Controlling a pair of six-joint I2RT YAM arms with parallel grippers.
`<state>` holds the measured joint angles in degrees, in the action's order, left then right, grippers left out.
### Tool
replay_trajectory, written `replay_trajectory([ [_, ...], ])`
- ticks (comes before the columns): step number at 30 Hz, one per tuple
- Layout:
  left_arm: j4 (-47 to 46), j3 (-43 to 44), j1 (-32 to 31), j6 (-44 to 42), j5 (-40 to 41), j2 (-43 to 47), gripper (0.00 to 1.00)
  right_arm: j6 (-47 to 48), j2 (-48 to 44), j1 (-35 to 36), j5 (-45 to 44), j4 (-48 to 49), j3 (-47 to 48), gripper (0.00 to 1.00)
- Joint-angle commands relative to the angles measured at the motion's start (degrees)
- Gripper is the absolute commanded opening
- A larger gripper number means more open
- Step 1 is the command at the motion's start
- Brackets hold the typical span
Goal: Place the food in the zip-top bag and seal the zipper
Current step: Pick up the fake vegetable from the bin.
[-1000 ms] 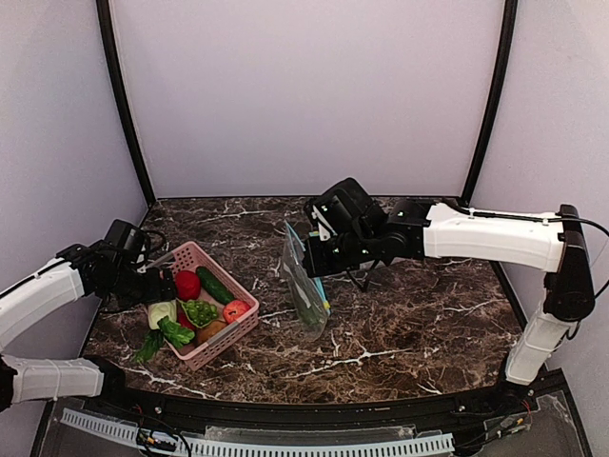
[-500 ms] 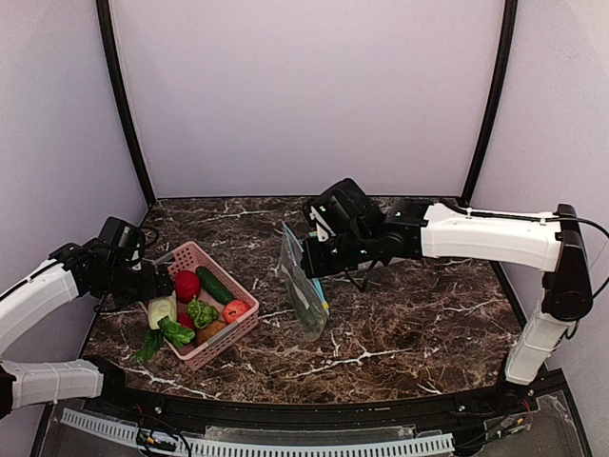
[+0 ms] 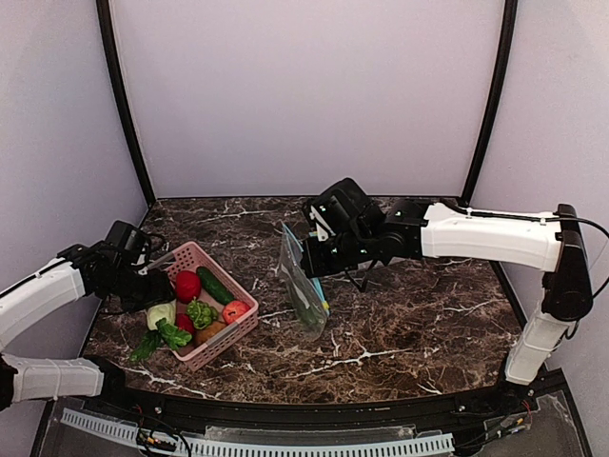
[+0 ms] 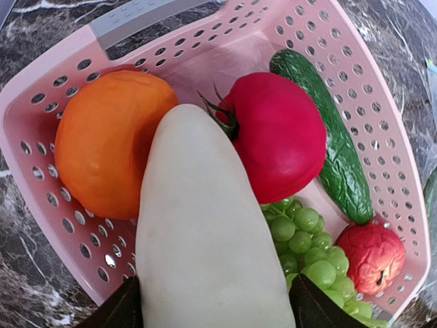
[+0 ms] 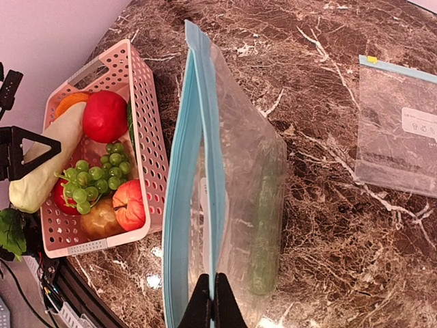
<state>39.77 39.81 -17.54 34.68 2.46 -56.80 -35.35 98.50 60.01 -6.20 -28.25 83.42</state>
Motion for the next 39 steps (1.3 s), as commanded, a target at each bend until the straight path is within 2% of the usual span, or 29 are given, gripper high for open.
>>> replay_trajectory([
  [1, 0.9, -2.0, -0.1, 0.4, -0.8, 0.0, 0.60, 0.5, 0.2, 0.5, -0.1, 1.6, 1.5, 0.00],
  [4, 1.3, -1.9, 0.0, 0.9, 0.0, 1.9, 0.52, 0.5, -0.2, 0.6, -0.4, 1.5, 1.3, 0.00],
  [13, 0.3, 3.8, -0.1, -0.9, -2.0, 10.5, 0.48, 1.0, -0.4, 0.9, 0.0, 1.4, 1.6, 0.00],
  [19, -5.2, 6.2, 0.0, -3.9, -14.4, 13.6, 0.46, 1.9, 0.0, 1.5, 0.0, 1.6, 2.1, 0.00],
  [24, -12.9, 6.3, -0.6, 1.1, -28.3, 12.4, 0.45, 1.9, 1.7, 1.8, 0.7, 2.1, 3.4, 0.00],
  [28, -19.1, 7.2, -4.6, 7.2, -32.6, 10.9, 0.45, 2.3, 2.7, 2.2, 0.1, 3.2, 3.9, 0.00],
  [34, -21.7, 10.5, -16.0, 10.7, -31.8, 4.1, 0.45, 3.4, 3.3, 2.9, -1.9, 6.1, 4.1, 0.00],
  [39, -24.0, 12.6, -19.5, 12.9, -32.1, 0.4, 0.45, 3.6, 4.0, 3.3, -3.5, 5.9, 4.8, 0.00],
])
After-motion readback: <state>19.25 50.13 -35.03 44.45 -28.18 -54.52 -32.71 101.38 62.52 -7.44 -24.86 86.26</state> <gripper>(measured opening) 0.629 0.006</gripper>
